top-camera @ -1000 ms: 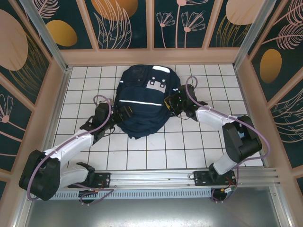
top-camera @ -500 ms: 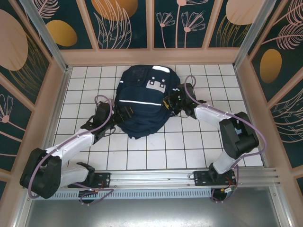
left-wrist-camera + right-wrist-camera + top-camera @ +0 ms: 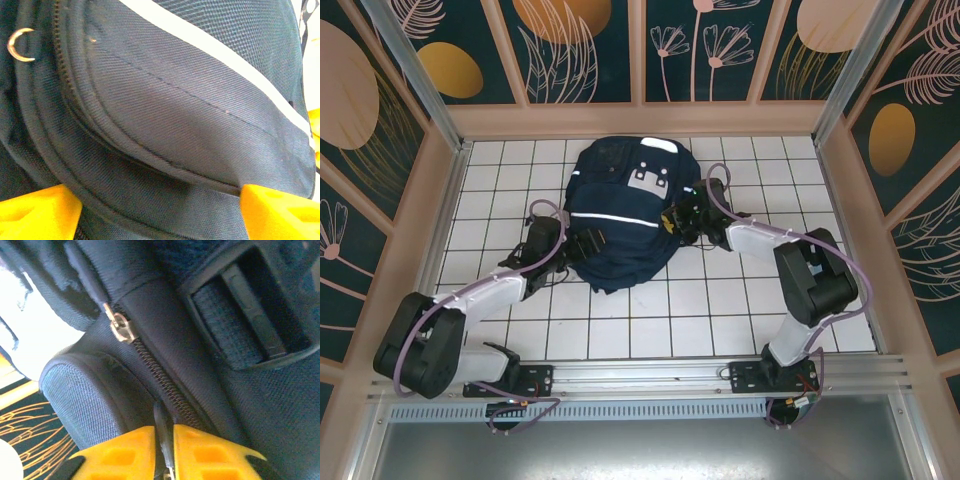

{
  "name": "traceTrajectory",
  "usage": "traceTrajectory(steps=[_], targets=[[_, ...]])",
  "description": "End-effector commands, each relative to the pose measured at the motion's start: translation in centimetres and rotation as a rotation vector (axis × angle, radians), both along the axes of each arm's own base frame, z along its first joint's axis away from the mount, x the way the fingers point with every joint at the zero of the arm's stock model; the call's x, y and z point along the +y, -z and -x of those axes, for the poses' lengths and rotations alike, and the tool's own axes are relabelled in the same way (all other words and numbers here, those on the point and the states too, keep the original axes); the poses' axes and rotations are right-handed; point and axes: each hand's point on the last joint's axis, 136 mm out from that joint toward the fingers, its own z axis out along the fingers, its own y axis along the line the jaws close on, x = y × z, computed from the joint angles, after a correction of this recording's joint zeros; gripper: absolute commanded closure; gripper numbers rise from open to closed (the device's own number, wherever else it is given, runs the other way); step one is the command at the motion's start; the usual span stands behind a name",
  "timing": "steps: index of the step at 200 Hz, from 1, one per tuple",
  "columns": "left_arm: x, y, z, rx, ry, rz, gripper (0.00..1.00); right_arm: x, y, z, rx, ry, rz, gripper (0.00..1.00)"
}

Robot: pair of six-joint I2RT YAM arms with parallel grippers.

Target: Pack the student bag

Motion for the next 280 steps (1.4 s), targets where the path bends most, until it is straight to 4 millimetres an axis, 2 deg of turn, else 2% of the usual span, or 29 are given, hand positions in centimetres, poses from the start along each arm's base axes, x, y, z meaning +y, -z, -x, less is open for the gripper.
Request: traceTrajectory(steps=[1, 16, 54, 95, 99, 126, 150, 158, 163, 180, 188, 205, 232, 256, 280], targets=[[-1.9, -0.3, 0.2, -0.024, 0.088, 0.065, 0.24, 1.8, -0.3, 0.3, 0.015, -0.048, -0.075, 0.92], [-2.1, 0.0, 0.1, -0.016, 0.095, 0.071, 0.26, 1.8, -0.5, 0.6, 0.012, -0.047, -0.076, 1.00], [-1.9, 0.4, -0.2, -0.018, 0.077, 0.063, 0.26, 1.4, -1.8, 2.2, -0.006, -0.064, -0.067, 1.00], [-1.6, 0.4, -0.5, -0.026, 0.057, 0.051, 0.25, 1.4, -1.4, 6.6, 0.052, -0.129, -0.020, 1.00], [-1.6, 0.4, -0.5, -0.025, 0.058, 0.051, 0.24, 1.9, -1.4, 7.5, 0.057, -0.151, -0.022, 1.00], [-1.7, 0.5, -0.6, -0.024, 0.055, 0.060, 0.24, 2.5, -1.0, 10.9, 0.105, -0.188, -0.025, 1.00], [-1.8, 0.2, -0.8, -0.029, 0.051, 0.067, 0.24, 3.5, -1.3, 12.8, 0.097, -0.229, -0.050, 1.00], [-1.8, 0.1, -0.8, -0.031, 0.047, 0.070, 0.23, 3.2, -1.4, 12.7, 0.070, -0.233, -0.012, 0.80], [-1.7, 0.0, -0.8, -0.032, 0.043, 0.072, 0.22, 2.7, -1.3, 12.6, 0.064, -0.227, 0.031, 0.72], [-1.6, -0.4, -0.8, -0.035, 0.033, 0.070, 0.20, 0.5, -2.0, 11.8, -0.018, -0.195, 0.163, 0.51], [-1.5, -0.6, -0.8, -0.037, 0.030, 0.066, 0.19, -0.5, -2.7, 11.0, -0.075, -0.186, 0.220, 0.46], [-1.1, -0.9, -0.7, -0.040, 0.021, 0.054, 0.17, -2.1, -4.6, 9.3, -0.247, -0.220, 0.374, 0.42], [-0.7, -1.0, -0.4, -0.041, 0.009, 0.041, 0.16, -1.9, -6.8, 7.7, -0.530, -0.437, 0.570, 0.41], [-0.7, -1.1, -0.3, -0.039, 0.008, 0.039, 0.15, -0.9, -6.9, 7.6, -0.703, -0.667, 0.685, 0.43], [-0.5, -1.2, -0.3, -0.036, 0.004, 0.037, 0.13, -0.1, -6.6, 7.9, -0.785, -0.843, 0.724, 0.45]])
